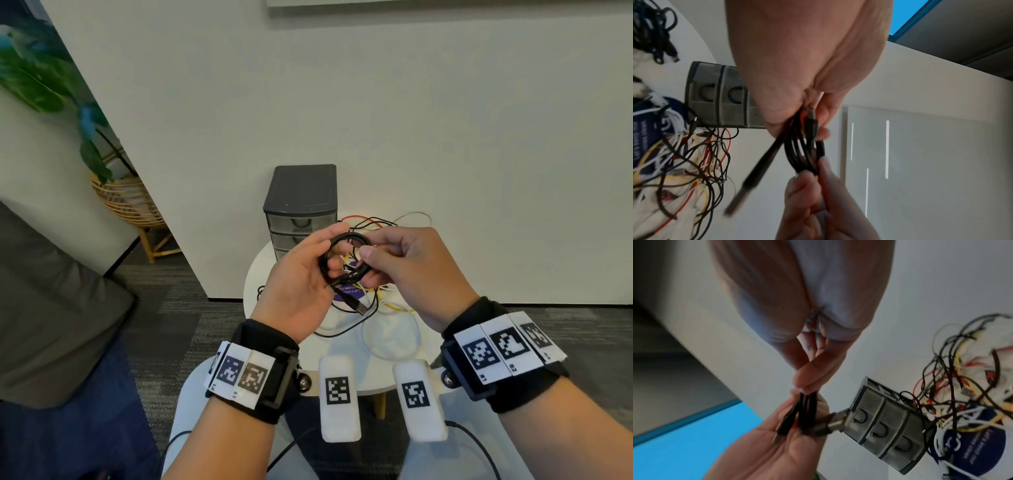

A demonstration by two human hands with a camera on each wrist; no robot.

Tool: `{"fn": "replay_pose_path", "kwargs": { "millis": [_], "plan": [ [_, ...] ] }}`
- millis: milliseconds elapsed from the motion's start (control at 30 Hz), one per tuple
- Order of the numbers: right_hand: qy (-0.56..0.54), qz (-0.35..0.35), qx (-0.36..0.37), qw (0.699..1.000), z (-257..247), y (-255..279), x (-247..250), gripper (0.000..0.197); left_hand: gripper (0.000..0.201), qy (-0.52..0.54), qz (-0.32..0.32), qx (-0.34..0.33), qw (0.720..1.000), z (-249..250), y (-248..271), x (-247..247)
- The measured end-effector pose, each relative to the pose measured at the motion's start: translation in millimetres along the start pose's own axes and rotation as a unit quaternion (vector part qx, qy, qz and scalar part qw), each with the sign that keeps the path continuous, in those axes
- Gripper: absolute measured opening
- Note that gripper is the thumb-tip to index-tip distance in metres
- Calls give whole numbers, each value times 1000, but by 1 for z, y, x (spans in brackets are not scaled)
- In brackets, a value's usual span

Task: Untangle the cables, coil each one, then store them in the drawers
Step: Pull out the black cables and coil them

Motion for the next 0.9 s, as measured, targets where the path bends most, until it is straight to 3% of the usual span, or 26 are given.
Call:
{"fn": "replay_pose_path", "kwargs": {
  "millis": [200, 300, 433, 567, 900],
  "plan": [
    [-85, 44, -24, 995, -4, -9, 6, 14, 41, 14, -9, -33, 999, -8, -6, -3],
    [-89, 41, -43, 994, -7, -12, 9, 15, 50, 26, -42, -49, 998, -11, -3, -2],
    [-70, 47, -61, 995, -7, -15, 14, 15, 58, -86, -122, -74, 986, -13, 5, -3],
    [-39, 54, -59, 996, -5, -17, 13, 10, 67, -128, -71, -83, 986, -19, 1, -5],
    [100, 3, -33, 994, 2, -23, 10, 9, 42, -76, 41, -102, 991, -26, -3, -4]
  ]
}}
Point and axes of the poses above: each hand's wrist, its own y-axis away from the middle knuckle, its own x-axis out of the back of the hand, z = x × y, the point moved 2 cm from there along -y, towards the middle knuckle, and after that the axes turned 10 degrees about -z, right-handed, at the moved point
